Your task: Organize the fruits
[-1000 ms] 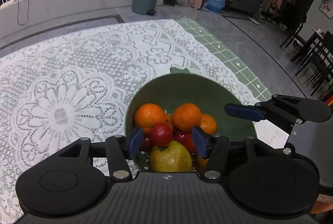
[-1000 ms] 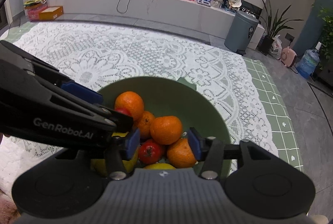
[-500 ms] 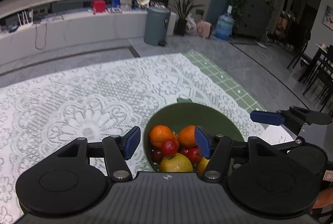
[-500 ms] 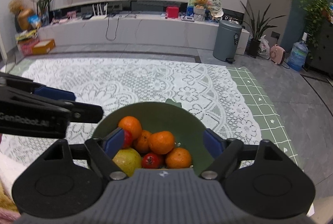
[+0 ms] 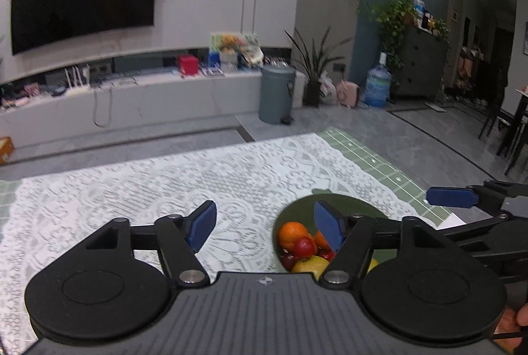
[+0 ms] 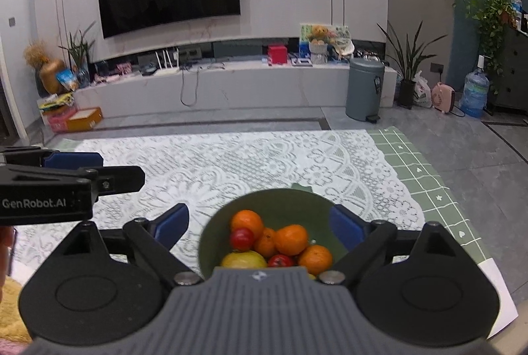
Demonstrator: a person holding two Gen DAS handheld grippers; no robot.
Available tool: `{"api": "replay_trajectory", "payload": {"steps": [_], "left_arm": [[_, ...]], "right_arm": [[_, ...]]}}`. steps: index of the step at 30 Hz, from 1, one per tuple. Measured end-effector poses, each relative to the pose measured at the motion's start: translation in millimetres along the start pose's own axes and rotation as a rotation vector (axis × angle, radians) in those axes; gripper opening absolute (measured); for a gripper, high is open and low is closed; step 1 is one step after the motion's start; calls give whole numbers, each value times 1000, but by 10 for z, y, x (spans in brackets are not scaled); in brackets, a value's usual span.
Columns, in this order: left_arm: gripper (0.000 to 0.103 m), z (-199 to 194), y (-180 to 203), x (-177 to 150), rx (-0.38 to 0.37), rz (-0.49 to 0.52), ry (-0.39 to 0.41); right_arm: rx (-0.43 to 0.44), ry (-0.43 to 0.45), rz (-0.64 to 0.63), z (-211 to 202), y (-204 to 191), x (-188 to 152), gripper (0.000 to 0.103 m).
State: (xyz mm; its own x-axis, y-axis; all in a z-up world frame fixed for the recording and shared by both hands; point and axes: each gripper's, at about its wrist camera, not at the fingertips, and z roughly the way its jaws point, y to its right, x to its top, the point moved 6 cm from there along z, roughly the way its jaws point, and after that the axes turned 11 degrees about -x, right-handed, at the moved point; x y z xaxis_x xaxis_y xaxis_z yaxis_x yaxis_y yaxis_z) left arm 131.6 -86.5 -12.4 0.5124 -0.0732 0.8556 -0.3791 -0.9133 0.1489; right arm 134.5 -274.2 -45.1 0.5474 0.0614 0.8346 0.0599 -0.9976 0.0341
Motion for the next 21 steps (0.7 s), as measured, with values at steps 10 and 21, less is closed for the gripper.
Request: {"api": "replay_trajectory", "payload": {"steps": [10, 21], "left_arm": [[91, -257, -121, -165, 101, 24, 61], [91, -305, -169, -437, 146, 36, 65]], "right_arm": [[41, 43, 42, -306, -118, -188, 97], [22, 19, 38, -345, -161, -596, 99]]}}
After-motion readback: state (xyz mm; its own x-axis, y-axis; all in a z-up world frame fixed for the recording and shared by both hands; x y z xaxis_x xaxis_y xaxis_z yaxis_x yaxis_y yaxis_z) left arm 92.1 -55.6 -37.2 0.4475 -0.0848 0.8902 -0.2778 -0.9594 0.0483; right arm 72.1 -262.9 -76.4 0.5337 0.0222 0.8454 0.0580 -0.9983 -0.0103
